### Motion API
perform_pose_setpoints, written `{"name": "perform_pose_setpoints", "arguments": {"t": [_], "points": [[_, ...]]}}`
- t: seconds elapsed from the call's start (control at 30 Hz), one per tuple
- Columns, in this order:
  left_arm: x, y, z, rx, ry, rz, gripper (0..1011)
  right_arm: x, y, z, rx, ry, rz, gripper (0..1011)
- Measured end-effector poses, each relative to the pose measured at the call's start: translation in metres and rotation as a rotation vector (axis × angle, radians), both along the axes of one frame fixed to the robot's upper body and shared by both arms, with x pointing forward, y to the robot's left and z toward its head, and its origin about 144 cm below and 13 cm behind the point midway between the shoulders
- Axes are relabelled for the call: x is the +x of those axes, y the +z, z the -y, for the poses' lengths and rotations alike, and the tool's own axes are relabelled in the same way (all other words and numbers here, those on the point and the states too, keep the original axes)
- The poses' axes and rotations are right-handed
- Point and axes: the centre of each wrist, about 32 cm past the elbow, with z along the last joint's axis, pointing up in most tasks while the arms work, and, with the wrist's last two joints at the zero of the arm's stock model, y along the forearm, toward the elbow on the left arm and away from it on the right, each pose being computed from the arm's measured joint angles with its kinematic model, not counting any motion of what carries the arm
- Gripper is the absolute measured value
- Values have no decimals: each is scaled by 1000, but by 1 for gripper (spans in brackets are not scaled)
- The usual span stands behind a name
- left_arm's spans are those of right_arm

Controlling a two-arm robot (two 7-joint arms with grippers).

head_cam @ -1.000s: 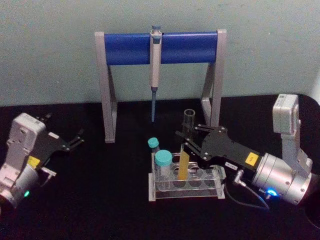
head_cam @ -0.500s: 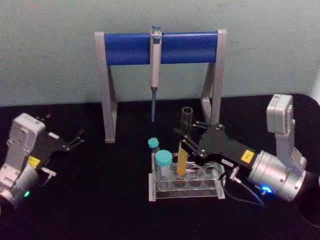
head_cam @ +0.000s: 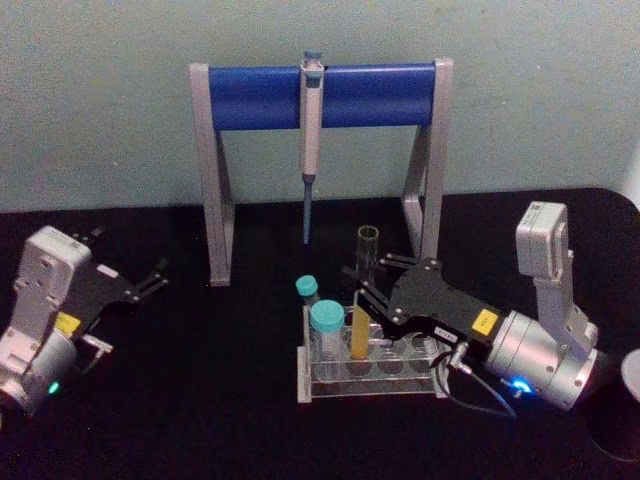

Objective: Pick up the test tube from the test tube rack, shake it, then place it back into the test tube rack.

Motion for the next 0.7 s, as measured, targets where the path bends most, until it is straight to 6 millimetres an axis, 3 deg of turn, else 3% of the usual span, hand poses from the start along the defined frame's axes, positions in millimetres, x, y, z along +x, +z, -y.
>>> {"name": "perform_pose_setpoints", "arguments": {"t": [0.7], "points": [[0, 0, 0, 0, 0, 0, 1001, -2, -20, -1, -3, -27, -51, 235]]}}
